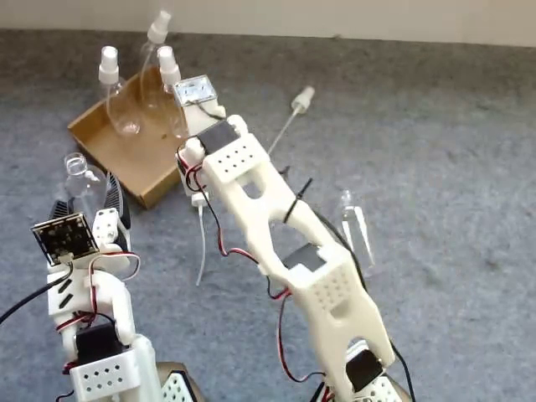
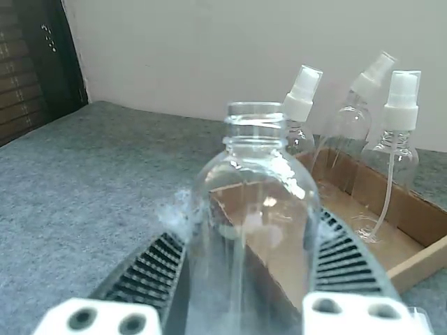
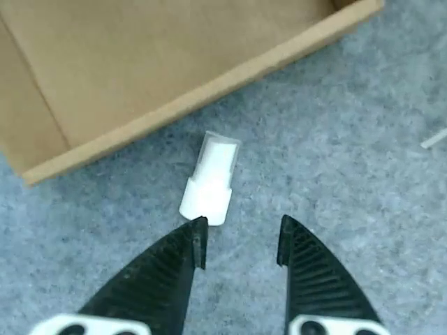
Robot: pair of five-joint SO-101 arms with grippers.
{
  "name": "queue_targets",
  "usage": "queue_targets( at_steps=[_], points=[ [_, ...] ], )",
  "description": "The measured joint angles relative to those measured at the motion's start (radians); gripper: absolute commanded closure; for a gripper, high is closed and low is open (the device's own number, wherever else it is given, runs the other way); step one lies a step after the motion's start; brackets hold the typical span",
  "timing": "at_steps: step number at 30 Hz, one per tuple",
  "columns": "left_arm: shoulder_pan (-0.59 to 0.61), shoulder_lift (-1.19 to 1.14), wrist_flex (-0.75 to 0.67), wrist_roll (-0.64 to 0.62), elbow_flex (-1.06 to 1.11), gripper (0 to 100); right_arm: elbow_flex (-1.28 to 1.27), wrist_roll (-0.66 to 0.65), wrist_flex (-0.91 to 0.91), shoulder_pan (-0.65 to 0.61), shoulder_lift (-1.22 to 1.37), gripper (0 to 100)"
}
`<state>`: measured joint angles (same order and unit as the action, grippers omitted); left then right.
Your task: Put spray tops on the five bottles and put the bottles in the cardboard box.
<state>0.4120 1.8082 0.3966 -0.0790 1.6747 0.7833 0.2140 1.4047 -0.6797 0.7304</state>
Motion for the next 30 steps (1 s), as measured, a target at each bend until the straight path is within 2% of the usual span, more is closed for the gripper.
queue_targets(
  at_steps=[9, 23, 30],
  points=[
    [-0.005, 0.0, 0.0, 0.0, 0.0, 97, 0.244, 0.0, 0.002, -0.02, 0.189, 83.7],
    [-0.005, 0.0, 0.0, 0.0, 0.0, 97, 0.272, 0.0, -0.003, -0.026, 0.311, 84.5],
    [-0.005, 0.0, 0.0, 0.0, 0.0, 97, 0.287, 0.0, 0.084, -0.023, 0.313, 98.2]
  ],
)
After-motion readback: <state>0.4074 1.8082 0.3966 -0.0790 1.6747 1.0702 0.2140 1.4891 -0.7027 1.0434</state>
